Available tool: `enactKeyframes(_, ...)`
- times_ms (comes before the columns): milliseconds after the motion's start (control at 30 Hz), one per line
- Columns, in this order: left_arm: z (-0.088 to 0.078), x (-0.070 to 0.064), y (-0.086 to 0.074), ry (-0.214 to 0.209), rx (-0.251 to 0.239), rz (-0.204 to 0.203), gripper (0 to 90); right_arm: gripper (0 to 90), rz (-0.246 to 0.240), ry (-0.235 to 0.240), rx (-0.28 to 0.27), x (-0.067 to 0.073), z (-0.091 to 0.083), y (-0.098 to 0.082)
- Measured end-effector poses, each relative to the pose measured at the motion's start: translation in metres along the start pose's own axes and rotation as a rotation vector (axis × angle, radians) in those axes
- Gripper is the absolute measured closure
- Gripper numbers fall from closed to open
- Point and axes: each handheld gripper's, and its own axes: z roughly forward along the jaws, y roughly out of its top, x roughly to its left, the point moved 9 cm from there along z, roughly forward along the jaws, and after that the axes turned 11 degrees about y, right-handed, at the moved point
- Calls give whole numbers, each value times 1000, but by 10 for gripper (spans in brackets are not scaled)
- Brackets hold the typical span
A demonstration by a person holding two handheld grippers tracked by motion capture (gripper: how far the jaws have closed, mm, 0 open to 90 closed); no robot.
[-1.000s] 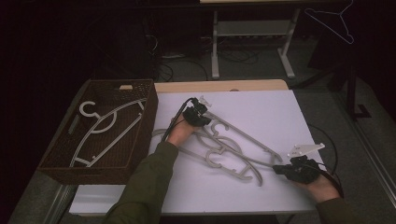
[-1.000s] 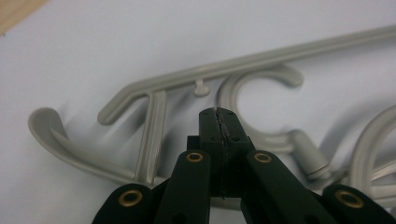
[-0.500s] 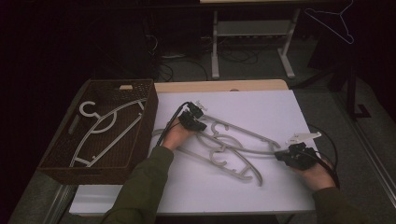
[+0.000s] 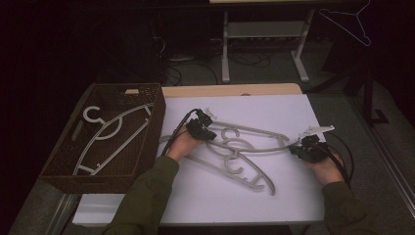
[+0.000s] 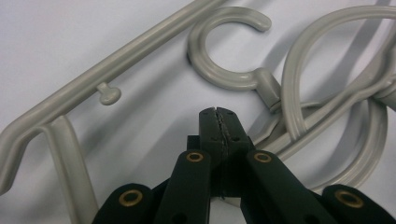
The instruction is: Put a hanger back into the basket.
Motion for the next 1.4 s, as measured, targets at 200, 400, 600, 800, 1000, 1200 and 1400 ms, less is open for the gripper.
enactKeyframes(200, -5, -7, 2, -26, -7, 3, 900, 898, 45, 3, -26, -11, 7, 5)
enactKeyframes(400, -5, -15, 4, -72, -9, -10, 900, 898, 50, -7, -18, -13, 12, 10)
enactKeyframes(600, -7, -23, 5, -99, 1, -1, 900, 898, 32, -27, -32, -18, 22, 28)
enactKeyframes(800, -9, -33, 2, -145, 32, 20, 900, 898, 43, -46, -38, -26, 32, 37)
enactKeyframes(1000, -8, -38, -7, -153, 34, 47, 878, 898, 52, -46, -71, -29, 34, 44)
enactKeyframes(1200, -29, -33, -3, -143, -67, 10, 738, 771, 50, -16, -116, -20, 13, 46)
enactKeyframes(1400, -40, -41, -10, -182, -102, 45, 621, 461, 26, 44, -133, 5, -7, 41)
